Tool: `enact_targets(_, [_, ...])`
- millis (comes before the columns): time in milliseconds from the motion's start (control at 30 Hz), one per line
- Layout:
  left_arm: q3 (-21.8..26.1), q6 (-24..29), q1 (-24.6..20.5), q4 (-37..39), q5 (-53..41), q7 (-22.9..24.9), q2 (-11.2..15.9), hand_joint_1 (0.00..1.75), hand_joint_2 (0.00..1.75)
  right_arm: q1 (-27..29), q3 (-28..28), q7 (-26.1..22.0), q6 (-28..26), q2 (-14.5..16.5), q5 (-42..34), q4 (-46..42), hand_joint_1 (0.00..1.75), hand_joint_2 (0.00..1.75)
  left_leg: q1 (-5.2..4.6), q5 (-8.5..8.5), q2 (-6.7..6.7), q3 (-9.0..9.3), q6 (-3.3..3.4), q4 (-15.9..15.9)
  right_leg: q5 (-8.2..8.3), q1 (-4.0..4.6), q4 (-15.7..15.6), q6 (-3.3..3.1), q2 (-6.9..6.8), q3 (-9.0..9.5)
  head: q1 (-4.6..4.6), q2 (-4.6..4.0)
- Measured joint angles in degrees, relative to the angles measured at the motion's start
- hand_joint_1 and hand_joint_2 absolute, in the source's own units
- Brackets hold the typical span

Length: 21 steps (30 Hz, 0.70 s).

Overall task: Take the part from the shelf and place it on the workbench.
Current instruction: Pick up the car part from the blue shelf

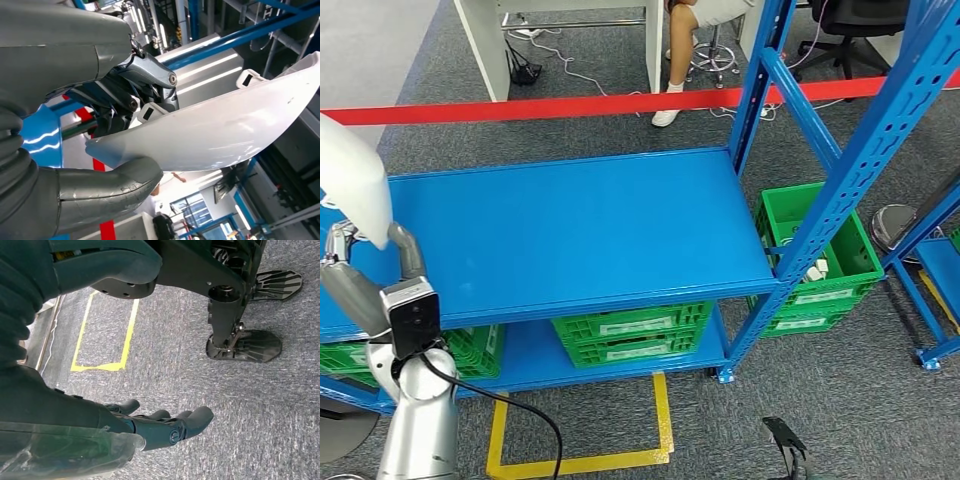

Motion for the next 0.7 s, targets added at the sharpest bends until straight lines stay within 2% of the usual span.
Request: enact_targets(700, [-5.31,0.0,-2.25,-6.48,-3.4,1.33,4.62,1.75,1.75,-0.52,0.02,0.44,-0.38,0.21,-0.31,0.0,0.0,1.75,0.0,0.0,0.0,0.0,0.0,0.0,0.0,-0.01,0.0,0.0,0.02,0.0,0.0,0.0])
